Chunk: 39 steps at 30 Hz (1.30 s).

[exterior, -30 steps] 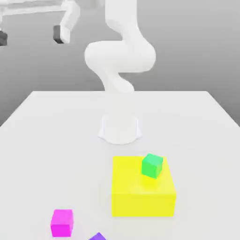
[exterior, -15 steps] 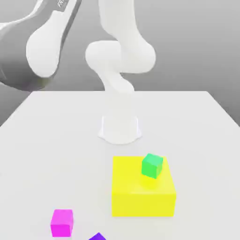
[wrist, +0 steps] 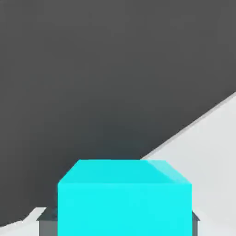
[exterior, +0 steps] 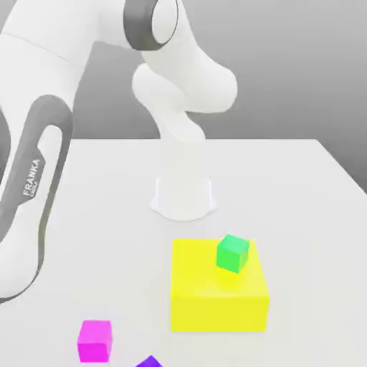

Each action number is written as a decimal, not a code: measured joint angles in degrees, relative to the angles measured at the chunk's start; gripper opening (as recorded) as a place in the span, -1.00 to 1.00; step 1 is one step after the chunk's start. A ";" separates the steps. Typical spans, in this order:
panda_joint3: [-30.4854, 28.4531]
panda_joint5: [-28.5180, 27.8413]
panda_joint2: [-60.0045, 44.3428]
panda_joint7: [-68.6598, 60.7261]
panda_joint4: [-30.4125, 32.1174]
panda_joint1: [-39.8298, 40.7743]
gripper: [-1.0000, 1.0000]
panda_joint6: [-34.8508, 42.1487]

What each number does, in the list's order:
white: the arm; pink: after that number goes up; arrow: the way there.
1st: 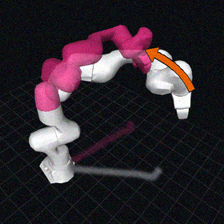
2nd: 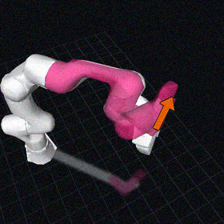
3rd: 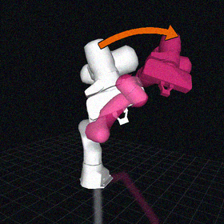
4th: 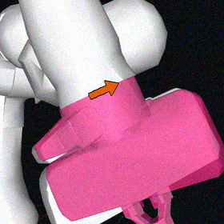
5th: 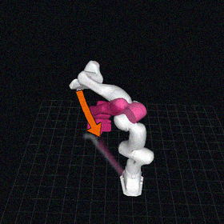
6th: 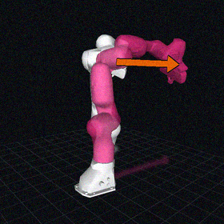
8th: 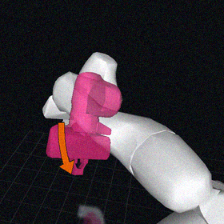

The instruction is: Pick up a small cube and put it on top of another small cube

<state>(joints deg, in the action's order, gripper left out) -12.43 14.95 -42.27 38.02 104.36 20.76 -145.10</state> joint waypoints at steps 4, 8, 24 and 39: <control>-1.04 -0.79 3.26 0.51 0.85 -0.78 -1.00 2.48; -0.94 -1.54 11.24 2.21 5.71 -3.99 -1.00 5.54; 8.34 -5.88 44.83 14.61 35.46 -22.96 -1.00 7.98; 20.24 -10.37 61.88 24.94 58.90 -28.71 -1.00 1.34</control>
<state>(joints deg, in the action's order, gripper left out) 7.81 4.58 19.61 62.96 163.26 -7.95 -143.76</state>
